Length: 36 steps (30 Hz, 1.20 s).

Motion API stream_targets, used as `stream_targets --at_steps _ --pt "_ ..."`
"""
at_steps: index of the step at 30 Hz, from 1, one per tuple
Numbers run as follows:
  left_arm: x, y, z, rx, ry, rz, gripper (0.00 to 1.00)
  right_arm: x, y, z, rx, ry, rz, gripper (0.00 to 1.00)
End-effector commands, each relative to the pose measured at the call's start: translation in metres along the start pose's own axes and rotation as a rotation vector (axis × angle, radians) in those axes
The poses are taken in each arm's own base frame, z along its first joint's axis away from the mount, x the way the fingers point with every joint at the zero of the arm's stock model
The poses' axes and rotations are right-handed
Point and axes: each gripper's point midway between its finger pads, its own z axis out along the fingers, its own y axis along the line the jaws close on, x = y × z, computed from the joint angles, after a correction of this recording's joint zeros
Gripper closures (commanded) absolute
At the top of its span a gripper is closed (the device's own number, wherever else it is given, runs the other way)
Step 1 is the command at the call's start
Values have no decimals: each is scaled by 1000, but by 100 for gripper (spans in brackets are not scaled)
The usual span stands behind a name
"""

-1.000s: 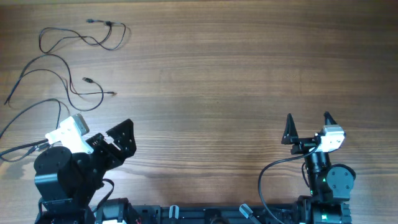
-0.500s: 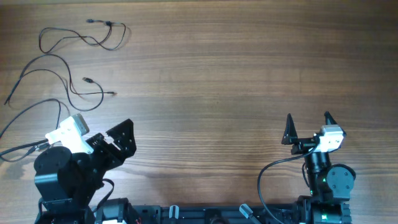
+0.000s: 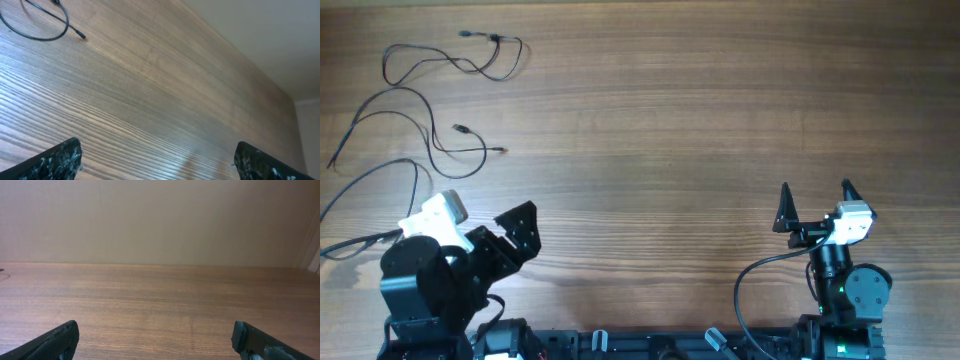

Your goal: Untangle cables

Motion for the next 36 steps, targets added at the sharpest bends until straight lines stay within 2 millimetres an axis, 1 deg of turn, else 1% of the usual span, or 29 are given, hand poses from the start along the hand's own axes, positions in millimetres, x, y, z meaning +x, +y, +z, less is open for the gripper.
stream_targets --at_steps 1,2,4,7,9,15,19,22,26,28,33,36 --pt "7 -5 -5 38 -12 204 0 -3 -2 -1 14 -13 -19 0" --pt "11 -9 -8 71 -29 300 0 -3 -2 -1 14 -13 -19 0" --pt "13 -13 -10 117 -74 404 0 -3 -2 -1 14 -13 -19 0" --pt "20 -23 -3 212 -121 561 0 -3 -2 -1 14 -13 -19 0" --pt "22 -21 4 222 -157 601 0 -3 -2 -1 14 -13 -19 0" --pt "32 -7 34 257 -273 635 0 -3 -2 -1 14 -13 -19 0" --pt "40 -6 52 326 -347 665 0 -3 -2 -1 14 -13 -19 0" --pt "43 -2 63 330 -353 669 0 -3 -2 -1 14 -13 -18 0" --pt "35 -6 66 348 -421 692 0 -3 -2 -1 14 -13 -19 0" --pt "33 -6 73 359 -460 703 0 -3 -2 -1 14 -13 -18 0" --pt "33 8 85 303 -467 684 0 -3 -2 -1 14 -13 -18 0" --pt "22 19 86 220 -499 662 0 -3 -2 -1 14 -13 -19 0"
